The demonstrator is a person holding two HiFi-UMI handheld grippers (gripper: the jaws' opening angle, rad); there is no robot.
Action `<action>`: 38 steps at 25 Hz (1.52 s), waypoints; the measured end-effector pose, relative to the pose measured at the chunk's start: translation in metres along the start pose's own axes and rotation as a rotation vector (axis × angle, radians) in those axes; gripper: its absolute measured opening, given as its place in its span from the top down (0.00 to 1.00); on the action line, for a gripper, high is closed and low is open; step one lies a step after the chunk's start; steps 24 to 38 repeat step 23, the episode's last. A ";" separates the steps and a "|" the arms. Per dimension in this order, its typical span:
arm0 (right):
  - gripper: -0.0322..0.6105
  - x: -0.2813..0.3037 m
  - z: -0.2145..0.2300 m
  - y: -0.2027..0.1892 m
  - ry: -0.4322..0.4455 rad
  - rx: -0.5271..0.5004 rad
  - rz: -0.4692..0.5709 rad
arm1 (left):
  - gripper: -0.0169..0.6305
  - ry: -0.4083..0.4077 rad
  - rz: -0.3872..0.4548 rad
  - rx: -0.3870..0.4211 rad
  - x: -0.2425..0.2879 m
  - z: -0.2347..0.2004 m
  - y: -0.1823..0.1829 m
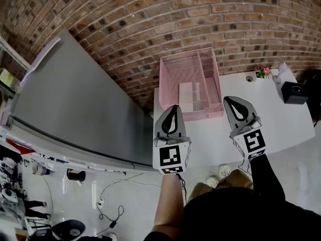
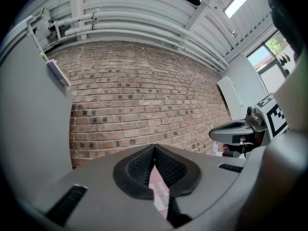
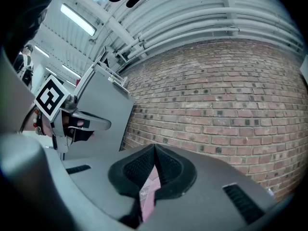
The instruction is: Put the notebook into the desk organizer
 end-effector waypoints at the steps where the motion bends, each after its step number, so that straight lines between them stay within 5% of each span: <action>1: 0.92 0.000 -0.001 0.000 0.001 -0.003 -0.001 | 0.95 0.004 0.001 0.000 0.000 -0.001 0.000; 38: 0.92 -0.002 -0.008 0.001 0.015 0.006 0.004 | 0.95 0.036 -0.002 -0.004 -0.008 -0.008 -0.002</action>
Point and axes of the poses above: the fingertips, and each gripper's own axes: x forward along the fingers, z to its right, y out of its top, the point moved 2 cm from there along -x, backward along the fingers, and after that the axes turned 13 degrees about z, right-handed, at the moved point
